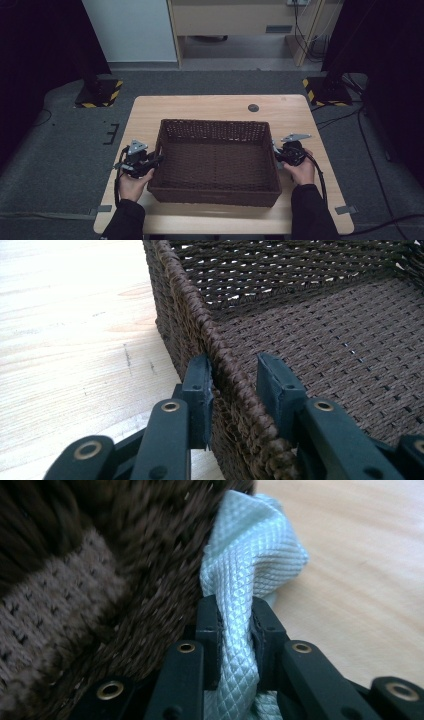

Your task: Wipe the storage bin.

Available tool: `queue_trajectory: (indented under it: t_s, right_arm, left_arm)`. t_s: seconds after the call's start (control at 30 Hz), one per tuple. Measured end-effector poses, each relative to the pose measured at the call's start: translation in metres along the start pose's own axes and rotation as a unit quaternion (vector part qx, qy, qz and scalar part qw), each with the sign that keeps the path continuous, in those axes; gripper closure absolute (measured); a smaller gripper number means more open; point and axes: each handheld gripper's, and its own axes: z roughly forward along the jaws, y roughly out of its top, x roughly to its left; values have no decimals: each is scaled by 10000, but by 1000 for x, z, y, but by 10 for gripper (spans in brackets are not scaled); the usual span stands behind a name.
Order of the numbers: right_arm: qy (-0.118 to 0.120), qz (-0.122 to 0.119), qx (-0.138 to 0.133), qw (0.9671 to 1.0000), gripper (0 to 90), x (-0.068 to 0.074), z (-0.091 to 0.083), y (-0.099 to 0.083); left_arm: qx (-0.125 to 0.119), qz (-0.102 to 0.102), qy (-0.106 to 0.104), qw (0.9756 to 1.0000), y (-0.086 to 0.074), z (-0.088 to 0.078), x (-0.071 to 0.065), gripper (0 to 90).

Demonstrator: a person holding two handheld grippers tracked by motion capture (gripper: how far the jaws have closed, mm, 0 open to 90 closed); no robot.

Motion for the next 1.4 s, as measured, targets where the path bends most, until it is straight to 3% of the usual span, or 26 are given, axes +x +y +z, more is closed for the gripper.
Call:
queue_trajectory:
  t_s: [0.13, 0.2, 0.3, 0.43, 0.5, 0.63, 0.77, 0.93, 1.07, 1.13, 1.23, 1.33, 1.4]
  right_arm:
    - [10, 60, 158, 9999, 781, 0, 5, -2]
    - [2, 68, 32, 10000, 781, -1, 0, 1]
    - [31, 183, -622, 9979, 781, -3, -23, 7]
    - [186, 200, -1588, 9869, 782, -5, -57, 15]
    - [291, 171, -1732, 9843, 782, -3, -63, 16]
    - [278, 21, -1372, 9902, 782, 2, -51, 14]
    - [172, -30, -697, 9974, 782, 2, -31, 6]
    - [105, 47, -28, 9999, 781, 1, -12, -7]
    - [113, 88, 209, 9997, 781, 1, -4, -11]
    - [93, 36, 61, 9999, 781, 1, -11, -8]
    - [109, 116, -576, 9982, 781, 0, -35, 0]
    - [268, 155, -1394, 9897, 782, 2, -62, 6]
    - [426, 62, -1565, 9867, 782, 6, -72, 7]
  left_arm:
    - [-3, -16, 45, 10000, 0, 0, 0, 673]
    - [13, 12, 89, 10000, 1, 0, -1, 677]
    - [6, 33, 134, 9999, 2, 1, -1, 683]
    - [-22, 14, 134, 9999, 4, 4, 1, 683]
    - [-25, 5, 136, 9999, 5, 5, 2, 682]
    - [-37, -26, 75, 10000, 5, 6, 3, 673]
    - [-118, -23, 115, 9999, 3, 6, 4, 633]
    - [-151, -79, 229, 9996, 3, 5, 5, 544]
    - [-209, -108, 174, 9996, 4, 0, 5, 489]
    - [-205, -57, 152, 9997, 3, -4, 4, 479]
    - [-175, 53, 156, 9997, 2, -9, 1, 475]
    - [-183, 4, 27, 9998, 0, -13, -1, 490]
    - [-134, 11, 3, 9999, -2, -13, -3, 528]
